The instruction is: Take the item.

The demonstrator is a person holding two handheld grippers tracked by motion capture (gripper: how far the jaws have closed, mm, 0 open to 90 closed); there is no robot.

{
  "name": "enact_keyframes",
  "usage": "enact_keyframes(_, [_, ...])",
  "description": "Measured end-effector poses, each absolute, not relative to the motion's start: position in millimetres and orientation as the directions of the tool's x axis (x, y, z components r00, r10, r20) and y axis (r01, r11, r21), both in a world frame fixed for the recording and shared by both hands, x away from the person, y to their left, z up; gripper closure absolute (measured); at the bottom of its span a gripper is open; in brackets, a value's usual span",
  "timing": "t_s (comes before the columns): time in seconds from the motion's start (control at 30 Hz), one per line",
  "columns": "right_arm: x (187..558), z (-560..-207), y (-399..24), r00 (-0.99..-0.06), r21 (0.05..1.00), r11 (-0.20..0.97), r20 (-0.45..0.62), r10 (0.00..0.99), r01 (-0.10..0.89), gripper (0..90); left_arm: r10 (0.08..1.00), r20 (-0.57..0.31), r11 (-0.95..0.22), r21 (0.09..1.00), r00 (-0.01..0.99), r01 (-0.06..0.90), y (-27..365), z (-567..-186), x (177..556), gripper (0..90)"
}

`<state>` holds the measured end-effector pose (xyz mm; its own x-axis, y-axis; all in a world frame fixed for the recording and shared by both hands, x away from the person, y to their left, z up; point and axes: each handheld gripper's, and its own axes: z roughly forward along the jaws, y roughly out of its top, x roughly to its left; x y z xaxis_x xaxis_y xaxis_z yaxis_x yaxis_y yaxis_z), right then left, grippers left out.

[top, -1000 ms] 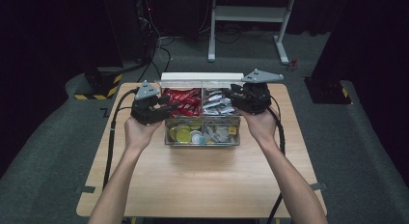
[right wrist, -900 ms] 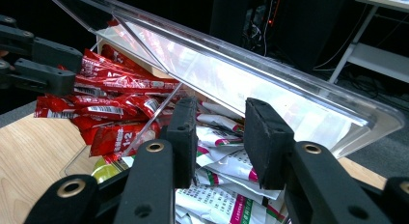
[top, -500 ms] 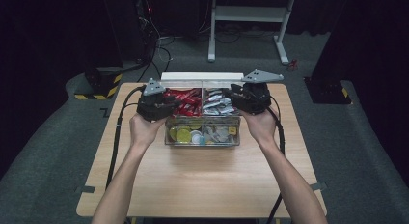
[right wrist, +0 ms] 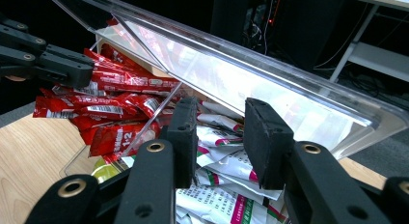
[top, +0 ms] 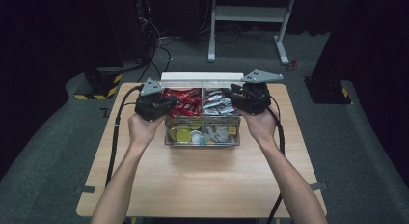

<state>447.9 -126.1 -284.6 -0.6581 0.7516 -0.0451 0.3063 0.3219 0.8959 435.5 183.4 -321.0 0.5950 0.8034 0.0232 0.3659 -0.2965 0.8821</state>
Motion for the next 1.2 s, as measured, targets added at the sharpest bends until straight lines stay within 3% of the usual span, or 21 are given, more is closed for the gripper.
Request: enact_keyframes(1.2, [448.5,-284.1,-126.5,-0.66,0.895,0.32,-0.04,0.75,0.31,65.6,0.758,0.013,-0.289,0.903,0.652,0.318,203.9,-306.0,402.2,86.5])
